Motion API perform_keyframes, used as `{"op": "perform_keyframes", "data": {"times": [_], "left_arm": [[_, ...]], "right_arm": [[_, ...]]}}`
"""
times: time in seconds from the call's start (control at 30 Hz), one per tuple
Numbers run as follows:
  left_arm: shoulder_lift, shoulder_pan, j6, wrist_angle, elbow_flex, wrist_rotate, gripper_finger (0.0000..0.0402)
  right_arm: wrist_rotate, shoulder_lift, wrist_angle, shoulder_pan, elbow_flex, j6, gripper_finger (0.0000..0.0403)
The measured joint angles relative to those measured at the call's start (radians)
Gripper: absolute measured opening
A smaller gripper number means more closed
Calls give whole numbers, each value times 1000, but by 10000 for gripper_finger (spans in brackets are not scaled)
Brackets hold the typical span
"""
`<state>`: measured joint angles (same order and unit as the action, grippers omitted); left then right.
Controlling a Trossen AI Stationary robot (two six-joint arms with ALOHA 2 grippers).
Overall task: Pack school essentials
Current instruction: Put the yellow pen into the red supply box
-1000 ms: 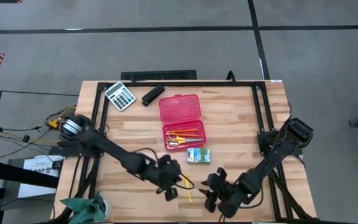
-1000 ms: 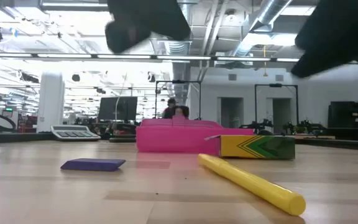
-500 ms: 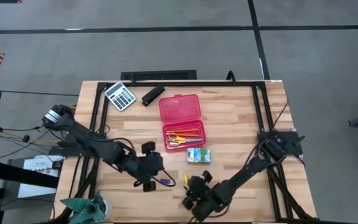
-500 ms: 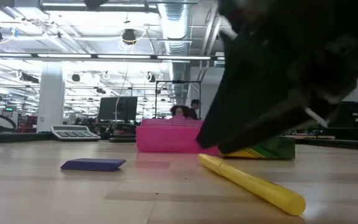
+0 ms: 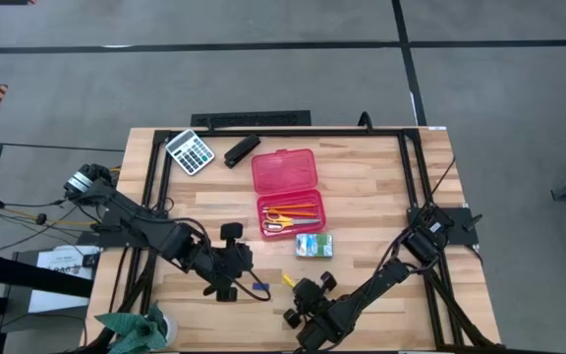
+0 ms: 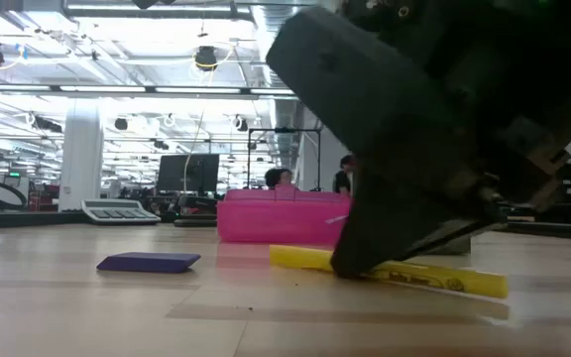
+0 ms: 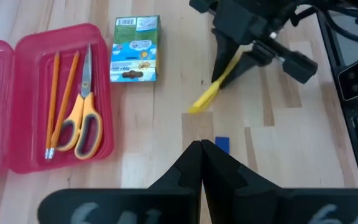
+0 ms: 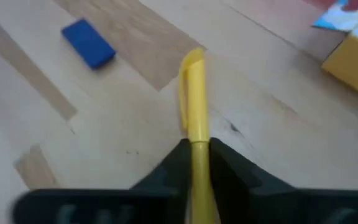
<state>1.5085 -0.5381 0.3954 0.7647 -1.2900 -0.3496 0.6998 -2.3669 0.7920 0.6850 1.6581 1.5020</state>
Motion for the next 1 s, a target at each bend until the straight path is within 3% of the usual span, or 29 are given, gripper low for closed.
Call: {"op": "perform_keyframes", "data": {"times": [0.07, 0.13, 0.3, 0.4, 0.7, 1.0], "left_arm": [[-6, -3, 1, 18, 0, 1, 0], [-17, -6, 6, 23, 0, -3, 0], [-83, -27, 47, 34, 0, -44, 0], [-137, -43, 86, 32, 0, -124, 0], [-242, -98, 129, 32, 0, -270, 0], [-306, -142, 126, 40, 0, -268, 0]], "right_arm": [[-13, 9, 7, -6, -1, -67, 35], [-21, 26, -7, -8, -5, -140, 17], [-55, 74, -9, -30, -11, -223, 29], [-70, 114, 12, -42, -16, -294, 13], [-39, 249, 22, -89, -13, -477, 13], [-73, 401, 29, -270, -11, -898, 19]]}}
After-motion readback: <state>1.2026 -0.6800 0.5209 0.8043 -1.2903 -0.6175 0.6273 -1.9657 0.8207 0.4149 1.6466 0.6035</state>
